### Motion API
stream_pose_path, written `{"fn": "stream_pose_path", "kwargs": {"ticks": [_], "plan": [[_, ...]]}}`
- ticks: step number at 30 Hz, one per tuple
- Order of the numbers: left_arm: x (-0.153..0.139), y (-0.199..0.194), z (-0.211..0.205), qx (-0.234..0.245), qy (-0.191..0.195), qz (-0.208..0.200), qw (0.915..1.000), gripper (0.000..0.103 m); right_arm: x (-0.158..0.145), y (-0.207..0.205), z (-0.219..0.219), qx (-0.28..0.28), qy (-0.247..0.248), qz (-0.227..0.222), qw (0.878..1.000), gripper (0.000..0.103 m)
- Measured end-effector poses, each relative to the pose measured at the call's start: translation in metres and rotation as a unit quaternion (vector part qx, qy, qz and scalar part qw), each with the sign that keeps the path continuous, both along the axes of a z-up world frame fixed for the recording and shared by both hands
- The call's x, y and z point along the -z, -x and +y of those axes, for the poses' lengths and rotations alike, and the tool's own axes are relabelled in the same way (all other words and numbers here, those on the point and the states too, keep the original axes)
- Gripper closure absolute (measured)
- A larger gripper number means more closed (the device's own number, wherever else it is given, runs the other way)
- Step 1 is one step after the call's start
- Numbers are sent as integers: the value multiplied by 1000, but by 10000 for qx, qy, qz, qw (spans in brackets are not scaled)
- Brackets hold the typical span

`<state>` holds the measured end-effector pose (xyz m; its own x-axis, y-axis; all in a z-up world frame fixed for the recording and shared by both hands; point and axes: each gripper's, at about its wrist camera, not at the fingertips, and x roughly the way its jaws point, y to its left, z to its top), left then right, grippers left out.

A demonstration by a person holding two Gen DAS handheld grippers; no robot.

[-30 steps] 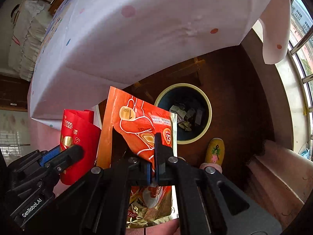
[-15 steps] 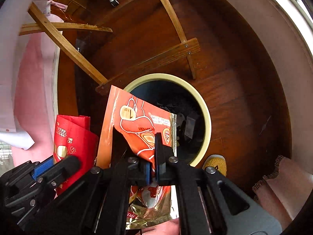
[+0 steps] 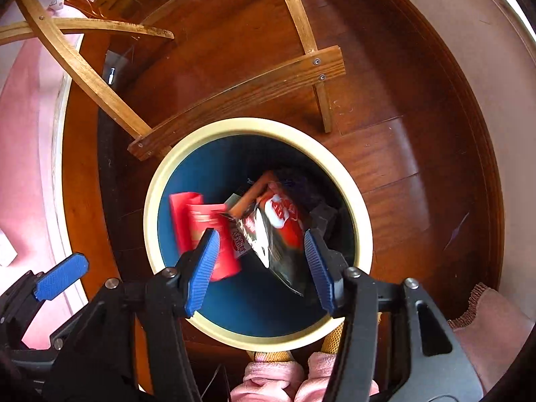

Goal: Collect trash
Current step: 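Open both tools over the bin to drop the red packet and bag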

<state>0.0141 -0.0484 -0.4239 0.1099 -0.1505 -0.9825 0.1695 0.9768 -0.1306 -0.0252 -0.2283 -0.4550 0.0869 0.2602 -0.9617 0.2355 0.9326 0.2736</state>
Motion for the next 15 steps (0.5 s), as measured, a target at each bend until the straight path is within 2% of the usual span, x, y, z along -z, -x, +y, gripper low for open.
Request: {"fn": "stream_pose_path", "kwargs": {"ticks": [1,3,4,8,15], "plan": [[0,-2,3,-8,-35,-33,10000,36,-2,1,0,-20,1,1,10000,53],[-1,-4,7,-57,-100,-81,9999,26,-6,3,0,-25,-13,15,10000,53],[-4,-4,10,-99,-104,-98,9998,24,-10,5,0,-21,-32,15,10000,53],[-12,-4,20,-262,-138,-141,9995,24,-32,13,-1,12,-54,-16,10000,53],[-58,6,32,-397,-132,-285,9987,24,-91,25,3,-25,-120,-246,9996,53]]}}
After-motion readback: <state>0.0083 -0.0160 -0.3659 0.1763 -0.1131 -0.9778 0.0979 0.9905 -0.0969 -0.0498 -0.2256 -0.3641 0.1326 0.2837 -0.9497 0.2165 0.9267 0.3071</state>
